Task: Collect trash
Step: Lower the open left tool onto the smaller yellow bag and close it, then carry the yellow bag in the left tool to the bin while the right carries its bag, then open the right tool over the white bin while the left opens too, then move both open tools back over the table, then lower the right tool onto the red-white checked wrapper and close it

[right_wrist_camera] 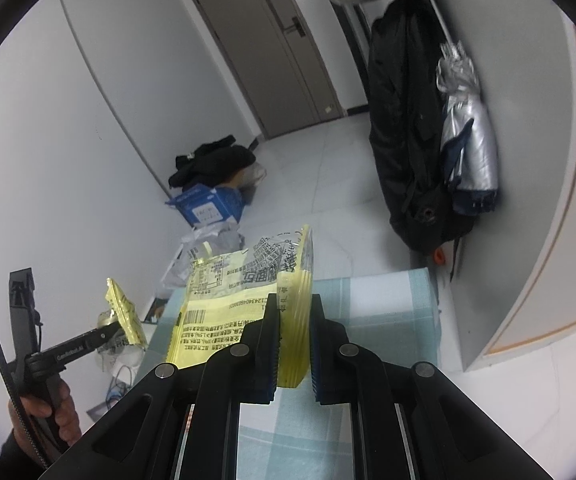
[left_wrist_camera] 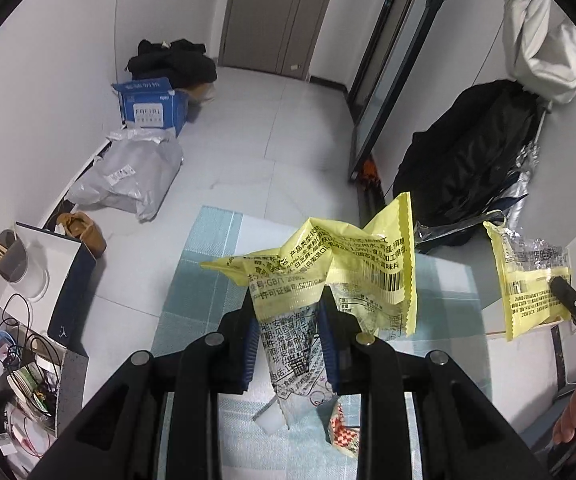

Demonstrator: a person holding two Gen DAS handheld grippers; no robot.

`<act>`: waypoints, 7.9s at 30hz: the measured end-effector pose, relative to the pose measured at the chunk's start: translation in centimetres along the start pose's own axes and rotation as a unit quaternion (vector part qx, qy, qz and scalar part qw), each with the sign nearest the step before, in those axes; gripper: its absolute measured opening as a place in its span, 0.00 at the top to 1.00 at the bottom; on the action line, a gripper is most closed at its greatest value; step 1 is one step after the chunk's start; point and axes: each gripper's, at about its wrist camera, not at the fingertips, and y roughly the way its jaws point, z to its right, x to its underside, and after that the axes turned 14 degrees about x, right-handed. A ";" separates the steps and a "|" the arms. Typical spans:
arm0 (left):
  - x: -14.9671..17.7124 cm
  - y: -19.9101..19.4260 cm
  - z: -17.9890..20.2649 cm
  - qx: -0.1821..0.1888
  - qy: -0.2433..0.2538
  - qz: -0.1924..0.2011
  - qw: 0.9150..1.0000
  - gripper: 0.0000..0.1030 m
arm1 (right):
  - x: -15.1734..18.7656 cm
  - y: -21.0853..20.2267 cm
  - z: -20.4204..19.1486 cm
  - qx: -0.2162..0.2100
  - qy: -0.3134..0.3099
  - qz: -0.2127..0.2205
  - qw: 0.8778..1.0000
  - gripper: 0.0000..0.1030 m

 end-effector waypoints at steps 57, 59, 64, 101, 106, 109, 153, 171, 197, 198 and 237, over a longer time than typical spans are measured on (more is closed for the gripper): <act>17.4 -1.5 39.4 0.195 0.416 -0.145 0.876 0.79 | 16.3 -31.1 27.8 0.242 0.181 0.119 0.946 0.89; 19.1 0.1 40.4 0.186 0.438 -0.168 0.863 0.79 | 17.8 -30.4 28.9 0.258 0.182 0.101 0.944 0.89; 23.1 3.7 42.1 0.163 0.484 -0.233 0.828 0.79 | 21.3 -28.6 30.9 0.289 0.182 0.054 0.938 0.89; 34.9 26.4 36.2 0.012 0.437 -0.595 0.674 0.77 | 32.2 -11.1 34.0 0.316 0.086 -0.238 0.914 0.88; 35.0 27.4 35.6 0.022 0.411 -0.611 0.676 0.75 | 32.2 -10.0 34.1 0.312 0.082 -0.265 0.909 0.88; 35.2 27.6 35.6 0.025 0.400 -0.616 0.678 0.66 | 32.0 -9.3 33.8 0.305 0.072 -0.269 0.911 0.88; 21.0 16.2 41.4 0.132 0.379 -0.395 0.826 0.45 | 25.7 -14.2 30.8 0.319 0.080 -0.158 0.931 0.43; 9.8 1.2 34.9 0.144 0.308 -0.103 0.935 0.29 | 17.7 -20.3 21.6 0.311 0.039 -0.006 0.950 0.32; 2.5 -10.7 14.3 0.011 0.147 0.134 0.980 0.01 | 7.2 -20.5 -1.0 0.161 -0.099 0.132 0.973 0.14; 2.6 -10.8 13.6 0.007 0.142 0.135 0.981 0.01 | 7.1 -20.2 -1.6 0.157 -0.104 0.132 0.973 0.13; 1.1 -5.8 -4.9 -0.001 -0.032 0.023 0.999 0.01 | 11.5 6.6 -16.2 -0.015 -0.235 -0.113 0.965 0.05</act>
